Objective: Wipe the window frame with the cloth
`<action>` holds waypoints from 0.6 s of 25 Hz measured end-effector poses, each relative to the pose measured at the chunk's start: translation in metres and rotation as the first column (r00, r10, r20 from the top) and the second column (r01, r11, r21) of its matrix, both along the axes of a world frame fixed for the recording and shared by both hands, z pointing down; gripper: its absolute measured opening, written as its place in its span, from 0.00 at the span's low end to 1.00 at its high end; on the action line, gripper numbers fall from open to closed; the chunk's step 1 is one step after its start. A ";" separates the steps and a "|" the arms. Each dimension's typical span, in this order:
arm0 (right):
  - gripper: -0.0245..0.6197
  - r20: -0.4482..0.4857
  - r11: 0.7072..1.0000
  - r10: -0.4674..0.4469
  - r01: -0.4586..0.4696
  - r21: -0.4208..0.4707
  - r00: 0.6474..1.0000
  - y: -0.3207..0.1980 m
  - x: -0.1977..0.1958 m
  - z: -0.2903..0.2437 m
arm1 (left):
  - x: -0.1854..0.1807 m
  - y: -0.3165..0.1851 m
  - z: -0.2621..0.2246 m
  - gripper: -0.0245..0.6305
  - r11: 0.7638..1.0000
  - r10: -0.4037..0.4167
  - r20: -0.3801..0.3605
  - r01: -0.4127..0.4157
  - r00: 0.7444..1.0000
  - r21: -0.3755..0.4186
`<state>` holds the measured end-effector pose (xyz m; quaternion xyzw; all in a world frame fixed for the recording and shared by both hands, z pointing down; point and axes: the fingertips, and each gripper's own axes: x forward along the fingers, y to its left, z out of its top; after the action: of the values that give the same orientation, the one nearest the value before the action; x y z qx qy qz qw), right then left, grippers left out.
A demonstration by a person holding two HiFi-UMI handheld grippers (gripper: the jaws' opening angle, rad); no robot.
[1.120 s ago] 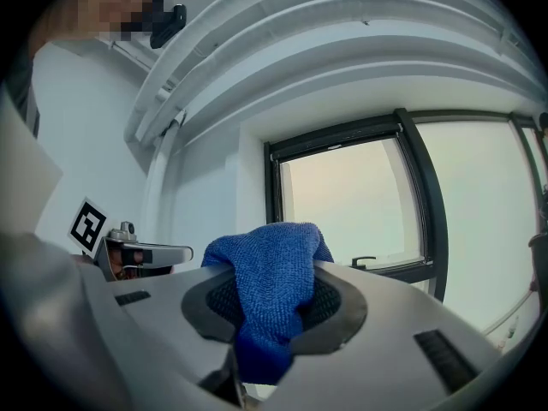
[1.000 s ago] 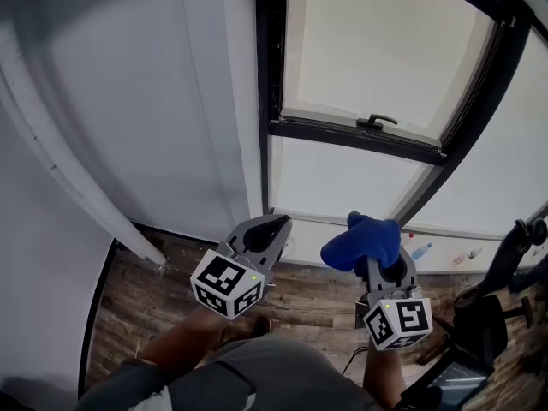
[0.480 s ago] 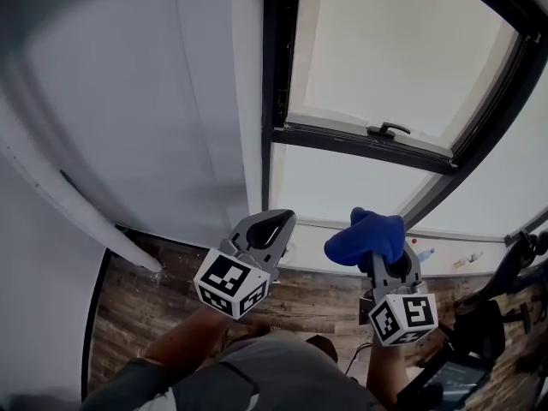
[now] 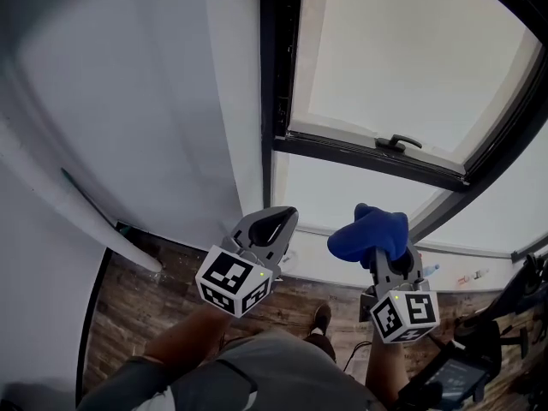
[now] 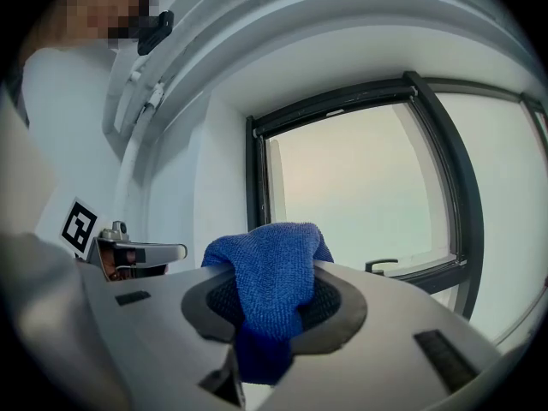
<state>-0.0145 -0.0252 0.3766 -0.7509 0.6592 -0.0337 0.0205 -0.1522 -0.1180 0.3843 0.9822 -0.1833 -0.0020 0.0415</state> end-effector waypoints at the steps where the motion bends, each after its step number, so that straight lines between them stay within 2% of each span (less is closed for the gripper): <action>1: 0.22 0.001 1.000 -0.014 0.014 0.001 1.000 -0.006 0.007 0.000 | 0.006 -0.005 0.000 0.05 1.000 -0.013 0.002 0.013 1.000 -0.002; 8: 0.22 -0.006 0.995 -0.096 0.096 0.016 0.995 -0.046 0.065 -0.011 | 0.058 -0.040 -0.005 0.05 0.994 -0.105 0.023 0.105 0.994 -0.001; 15: 0.22 0.000 0.976 -0.216 0.216 0.007 0.976 -0.080 0.112 -0.012 | 0.099 -0.067 -0.007 0.05 0.975 -0.222 0.032 0.223 0.974 -0.012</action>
<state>0.0974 -0.1054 0.3647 -0.6749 0.7369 -0.0340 0.0196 -0.0534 -0.1848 0.3773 0.9550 -0.2928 0.0095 0.0458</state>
